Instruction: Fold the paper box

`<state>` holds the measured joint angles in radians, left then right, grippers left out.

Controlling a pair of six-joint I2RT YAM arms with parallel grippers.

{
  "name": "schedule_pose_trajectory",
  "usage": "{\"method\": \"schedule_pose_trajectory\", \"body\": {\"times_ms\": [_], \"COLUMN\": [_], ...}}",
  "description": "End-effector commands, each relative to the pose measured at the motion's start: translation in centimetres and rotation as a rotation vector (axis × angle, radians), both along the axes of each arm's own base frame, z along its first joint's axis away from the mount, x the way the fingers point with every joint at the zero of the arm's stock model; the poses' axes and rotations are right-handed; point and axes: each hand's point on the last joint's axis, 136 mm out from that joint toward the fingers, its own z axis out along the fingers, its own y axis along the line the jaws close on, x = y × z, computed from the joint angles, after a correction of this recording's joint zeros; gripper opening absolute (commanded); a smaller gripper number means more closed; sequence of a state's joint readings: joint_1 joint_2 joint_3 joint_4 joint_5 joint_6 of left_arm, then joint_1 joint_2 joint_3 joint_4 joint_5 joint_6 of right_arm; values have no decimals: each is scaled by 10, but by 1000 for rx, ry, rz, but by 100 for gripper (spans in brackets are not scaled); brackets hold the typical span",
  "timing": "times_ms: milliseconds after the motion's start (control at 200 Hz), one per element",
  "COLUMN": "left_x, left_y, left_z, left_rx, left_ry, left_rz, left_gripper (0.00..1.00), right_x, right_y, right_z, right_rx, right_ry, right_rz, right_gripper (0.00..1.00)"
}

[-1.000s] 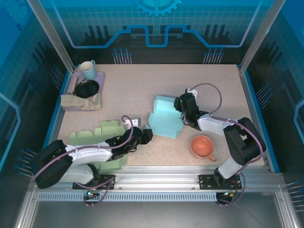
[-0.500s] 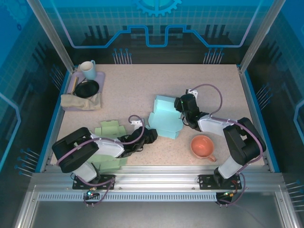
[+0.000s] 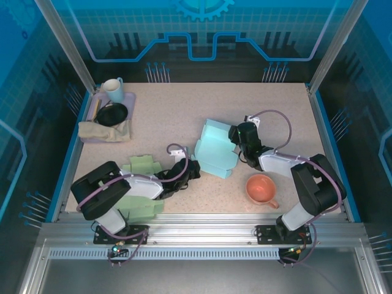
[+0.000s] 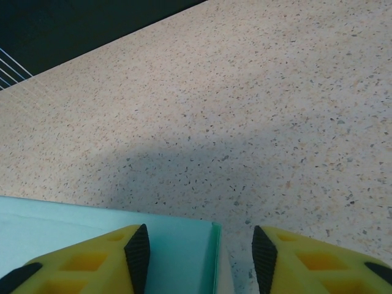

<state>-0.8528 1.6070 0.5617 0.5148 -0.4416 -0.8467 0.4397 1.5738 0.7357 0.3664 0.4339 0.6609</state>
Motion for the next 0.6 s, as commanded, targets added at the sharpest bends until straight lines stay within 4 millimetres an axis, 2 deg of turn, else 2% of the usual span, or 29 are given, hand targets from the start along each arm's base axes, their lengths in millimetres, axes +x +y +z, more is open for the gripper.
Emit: {"method": "schedule_pose_trajectory", "body": {"times_ms": [0,50,190,335,395,495,595], "left_x": [21,22,24,28,30,27,19], "left_y": [5,8,17,30,35,36,47], "left_z": [43,51,74,106,126,159,186], "left_rx": [143,223,441,657,723,769,795], "left_ry": [-101,-118,-157,-189,-197,-217,-203], "left_rz": [-39,-74,-160,-202,-212,-253,-256], "left_gripper": [0,0,0,0,0,0,0], "right_x": [-26,-28,-40,-73,-87,-111,-128], "right_y": [-9,-12,-20,-33,-41,-55,-68], "right_z": [-29,-19,29,83,102,124,132], "right_rx": [-54,-42,4,28,36,44,30], "right_ry": [140,125,33,-85,-131,-203,-245], "right_rz": [46,50,73,81,74,52,28], "right_gripper": [54,55,57,61,61,61,59]}}
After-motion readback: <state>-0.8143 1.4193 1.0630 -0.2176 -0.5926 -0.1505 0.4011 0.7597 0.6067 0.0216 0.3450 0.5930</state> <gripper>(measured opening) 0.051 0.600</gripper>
